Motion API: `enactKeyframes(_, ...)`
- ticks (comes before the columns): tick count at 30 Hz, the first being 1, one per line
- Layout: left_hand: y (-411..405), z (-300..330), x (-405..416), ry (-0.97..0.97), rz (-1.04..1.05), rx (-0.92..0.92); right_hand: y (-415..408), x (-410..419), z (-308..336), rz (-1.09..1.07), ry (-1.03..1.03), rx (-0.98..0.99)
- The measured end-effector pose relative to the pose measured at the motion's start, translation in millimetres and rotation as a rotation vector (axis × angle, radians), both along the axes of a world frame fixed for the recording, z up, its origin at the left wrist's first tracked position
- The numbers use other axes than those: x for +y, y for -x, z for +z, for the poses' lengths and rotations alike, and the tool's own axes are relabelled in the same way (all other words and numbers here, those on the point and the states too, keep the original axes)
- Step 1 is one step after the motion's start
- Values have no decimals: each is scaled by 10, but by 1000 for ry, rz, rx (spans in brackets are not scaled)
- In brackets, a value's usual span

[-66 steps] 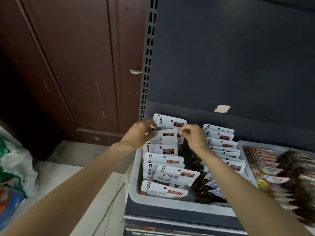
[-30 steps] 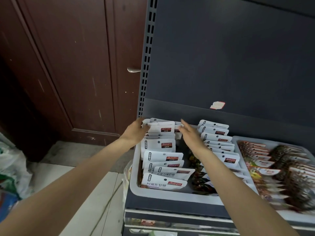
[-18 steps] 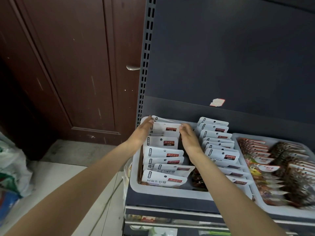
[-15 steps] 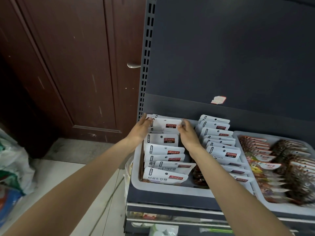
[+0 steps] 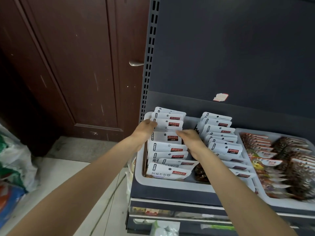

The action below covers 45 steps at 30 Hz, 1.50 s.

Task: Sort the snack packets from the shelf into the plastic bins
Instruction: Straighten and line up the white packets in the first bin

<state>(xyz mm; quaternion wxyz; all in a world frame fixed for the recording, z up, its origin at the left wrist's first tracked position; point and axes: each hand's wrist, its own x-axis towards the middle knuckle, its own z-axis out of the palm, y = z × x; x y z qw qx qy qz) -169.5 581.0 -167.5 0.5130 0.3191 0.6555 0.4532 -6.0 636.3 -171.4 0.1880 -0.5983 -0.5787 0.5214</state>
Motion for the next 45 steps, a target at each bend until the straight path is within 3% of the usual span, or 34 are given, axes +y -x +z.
enactKeyframes(4,82,13,-163,-96,-85,177,-96,-36,39,44,-151,-18)
enactKeyframes(9,96,-29,-323,-163,-46,587,-71,-65,107,97,-321,-119)
enactKeyframes(15,2,236,-442,-367,146,699,-112,-174,349,85,-573,-77)
enactKeyframes(17,-40,195,-504,-300,58,665,-192,-187,339,163,-464,-62)
enactKeyframes(19,-59,104,-527,-238,12,484,-252,-219,285,221,-323,4)
enactKeyframes(22,-138,39,-525,-190,102,213,-260,-275,230,266,-254,24)
enactKeyframes(24,-198,-5,-493,-177,167,135,-235,-302,190,264,-286,-1)
enactKeyframes(32,-244,101,-379,-184,204,349,-226,-259,230,265,-397,-161)
enactKeyframes(35,-212,114,-357,-175,220,353,-162,-234,299,250,-384,-57)
enactKeyframes(37,-207,94,-384,-167,162,324,-141,-251,294,290,-382,-2)
enactKeyframes(45,-338,150,-429,-100,-14,20,-116,-239,277,339,-279,-160)
